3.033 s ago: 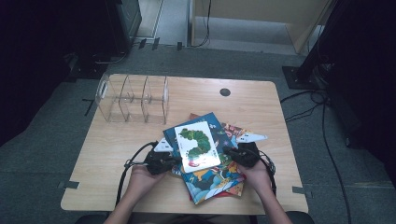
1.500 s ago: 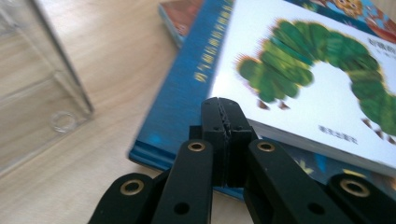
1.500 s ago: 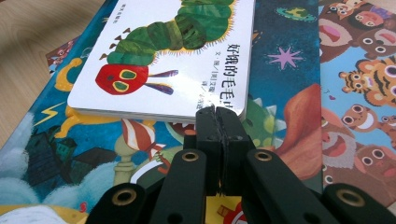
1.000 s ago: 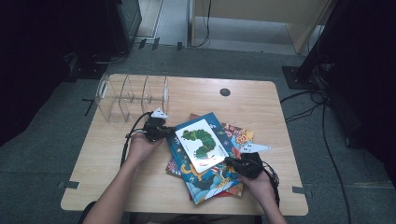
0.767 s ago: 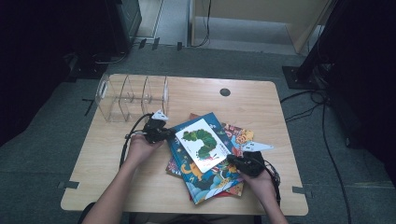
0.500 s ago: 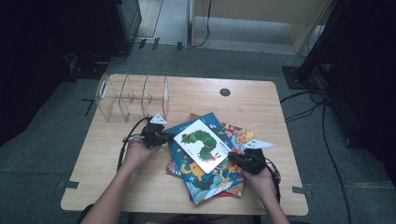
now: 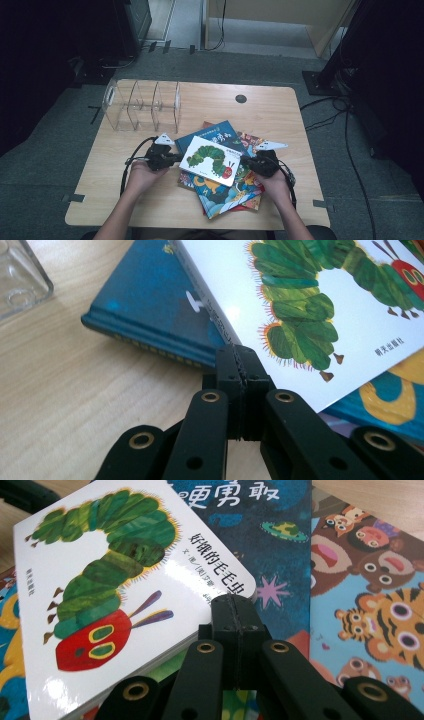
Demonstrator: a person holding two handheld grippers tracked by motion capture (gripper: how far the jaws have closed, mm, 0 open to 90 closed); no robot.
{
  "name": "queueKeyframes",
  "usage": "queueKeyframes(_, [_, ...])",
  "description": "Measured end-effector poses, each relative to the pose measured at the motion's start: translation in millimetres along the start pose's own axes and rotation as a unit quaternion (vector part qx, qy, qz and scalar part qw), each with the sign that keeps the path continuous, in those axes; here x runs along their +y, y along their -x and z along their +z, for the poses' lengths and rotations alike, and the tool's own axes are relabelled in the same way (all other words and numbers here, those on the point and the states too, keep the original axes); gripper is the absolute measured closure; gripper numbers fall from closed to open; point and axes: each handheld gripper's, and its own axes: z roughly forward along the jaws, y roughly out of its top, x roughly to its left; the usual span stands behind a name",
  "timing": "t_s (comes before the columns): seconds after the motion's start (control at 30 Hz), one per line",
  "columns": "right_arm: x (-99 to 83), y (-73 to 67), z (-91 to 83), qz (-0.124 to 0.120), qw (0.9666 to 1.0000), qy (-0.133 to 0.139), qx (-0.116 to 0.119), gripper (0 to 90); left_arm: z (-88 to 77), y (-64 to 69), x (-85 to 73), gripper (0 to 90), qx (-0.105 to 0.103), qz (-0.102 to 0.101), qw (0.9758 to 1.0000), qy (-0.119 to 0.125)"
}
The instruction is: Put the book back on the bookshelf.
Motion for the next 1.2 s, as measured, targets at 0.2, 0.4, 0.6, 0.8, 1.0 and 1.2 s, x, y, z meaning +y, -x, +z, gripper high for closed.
queueKeyframes(0.2, [6.5, -0.2, 8.8, -0.007, 1.0, 0.005, 0.001, 90.0, -8.3, 5.0, -8.9, 90.0, 0.004, -0.012, 0.9999, 0.006])
queueKeyframes(0.4, [17.4, -5.6, 20.6, -0.021, 0.9998, 0.0, -0.006, 90.0, -16.6, 10.0, -16.9, 90.0, 0.007, -0.015, 0.9998, 0.007])
queueKeyframes(0.6, [26.3, -8.5, 30.0, -0.024, 0.9996, -0.003, -0.012, 90.0, -22.3, 16.8, -23.5, 90.0, 0.01, -0.016, 0.9998, 0.007])
queueKeyframes(0.8, [31.2, -9.0, 37.8, -0.027, 0.9996, 0.003, -0.011, 90.0, -26.5, 21.8, -28.0, 90.0, 0.008, -0.025, 0.9996, 0.008])
queueKeyframes(1.0, [36.9, -7.6, 42.2, -0.031, 0.9995, -0.004, -0.002, 90.0, -26.1, 12.7, -26.5, 90.0, 0.012, -0.033, 0.9992, 0.02])
queueKeyframes(1.2, [32.2, -8.5, 33.5, -0.03, 0.9994, -0.014, 0.004, 90.0, -20.7, -6.8, -18.0, 90.0, 0.017, -0.04, 0.9988, 0.02])
